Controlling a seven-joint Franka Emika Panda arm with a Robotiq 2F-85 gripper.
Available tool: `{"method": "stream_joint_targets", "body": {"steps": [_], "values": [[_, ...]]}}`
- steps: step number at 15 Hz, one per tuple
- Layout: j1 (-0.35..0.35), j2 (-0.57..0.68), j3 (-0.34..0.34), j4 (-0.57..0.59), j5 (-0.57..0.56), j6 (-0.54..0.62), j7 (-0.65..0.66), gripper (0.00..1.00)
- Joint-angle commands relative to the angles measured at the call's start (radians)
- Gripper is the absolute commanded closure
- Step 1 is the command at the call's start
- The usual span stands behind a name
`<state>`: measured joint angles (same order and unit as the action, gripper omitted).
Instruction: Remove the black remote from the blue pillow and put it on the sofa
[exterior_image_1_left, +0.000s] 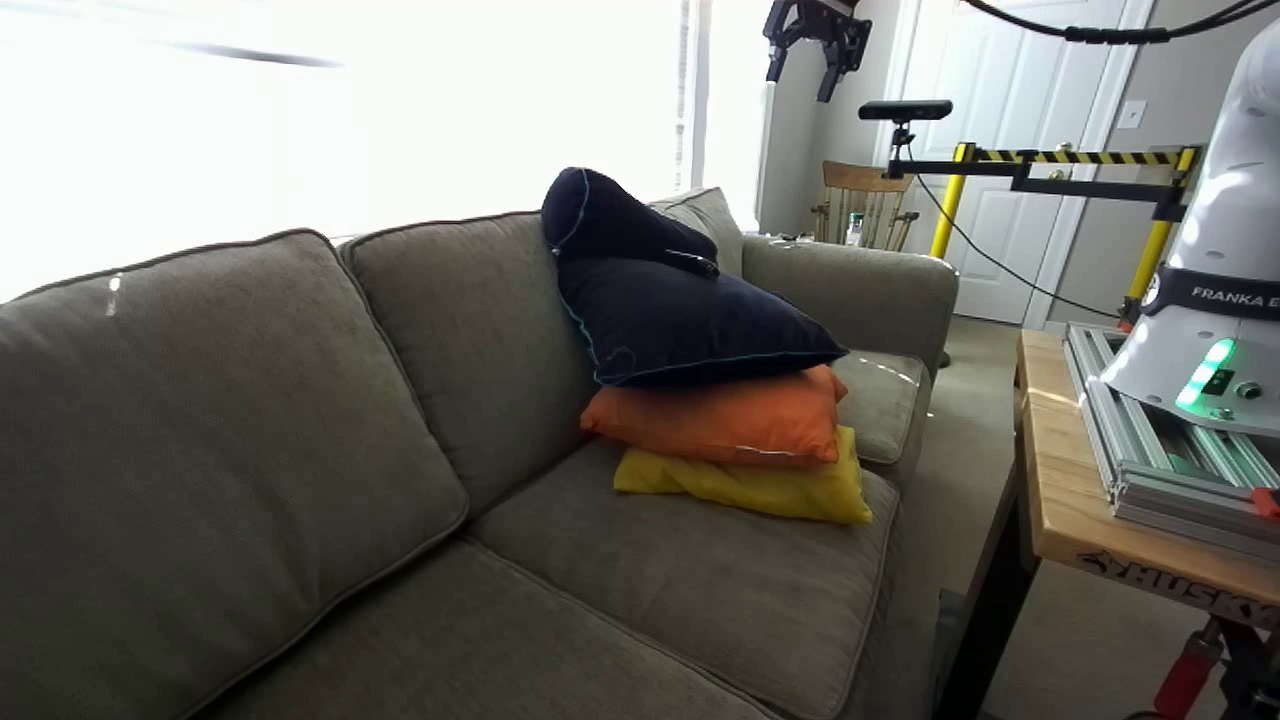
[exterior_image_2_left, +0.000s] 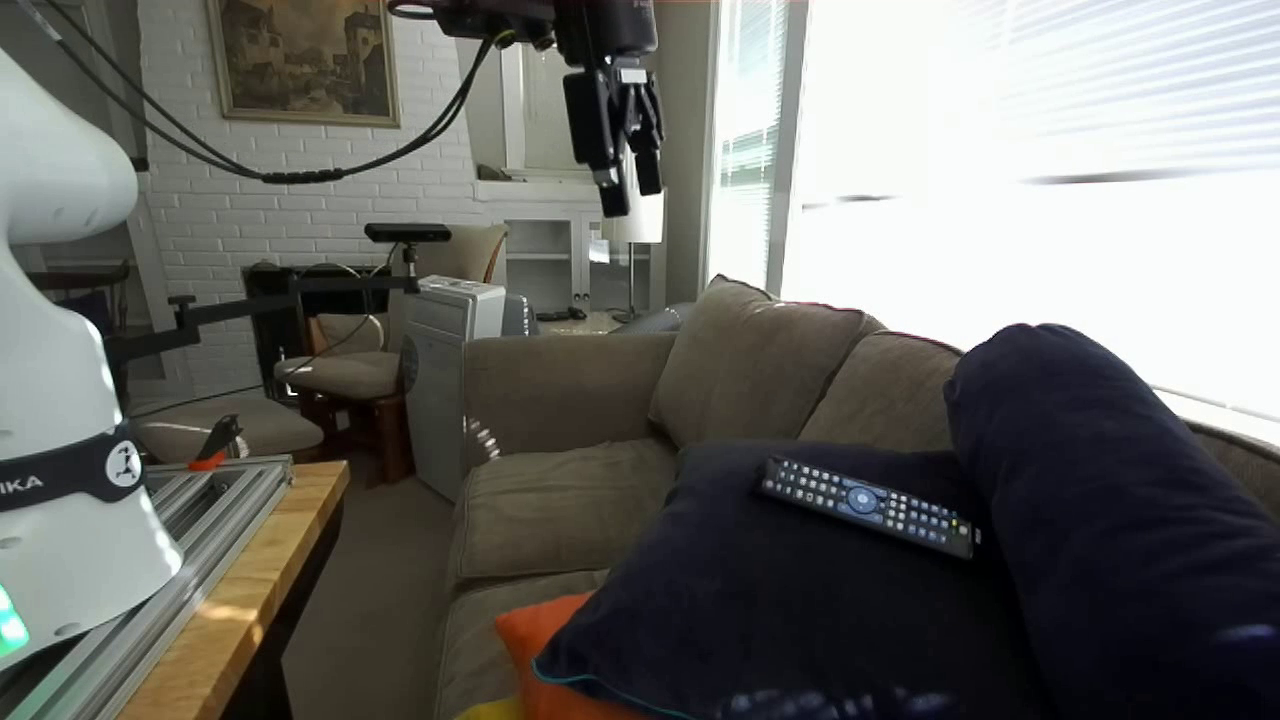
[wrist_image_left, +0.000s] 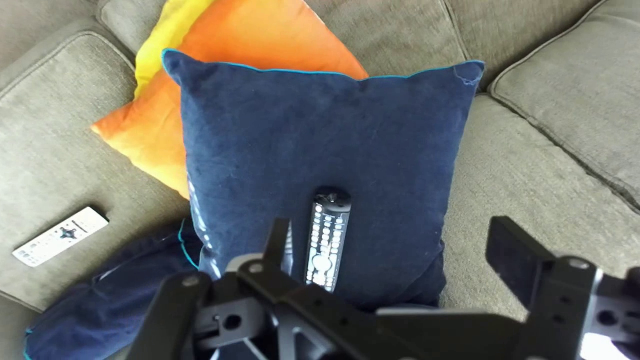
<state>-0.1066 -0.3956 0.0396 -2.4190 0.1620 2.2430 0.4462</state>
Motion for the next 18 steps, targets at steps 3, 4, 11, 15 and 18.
{"method": "stream_joint_targets", "body": {"steps": [3, 4, 11, 15, 18], "values": [[0.012, 0.086, -0.063, -0.01, 0.013, 0.079, -0.164, 0.0], [0.005, 0.101, -0.064, -0.015, 0.007, 0.116, -0.151, 0.0], [-0.045, 0.218, -0.072, -0.019, -0.04, 0.32, -0.038, 0.0], [-0.032, 0.231, -0.093, -0.019, 0.015, 0.27, -0.063, 0.0], [-0.022, 0.246, -0.102, -0.005, 0.063, 0.22, -0.064, 0.0]]}}
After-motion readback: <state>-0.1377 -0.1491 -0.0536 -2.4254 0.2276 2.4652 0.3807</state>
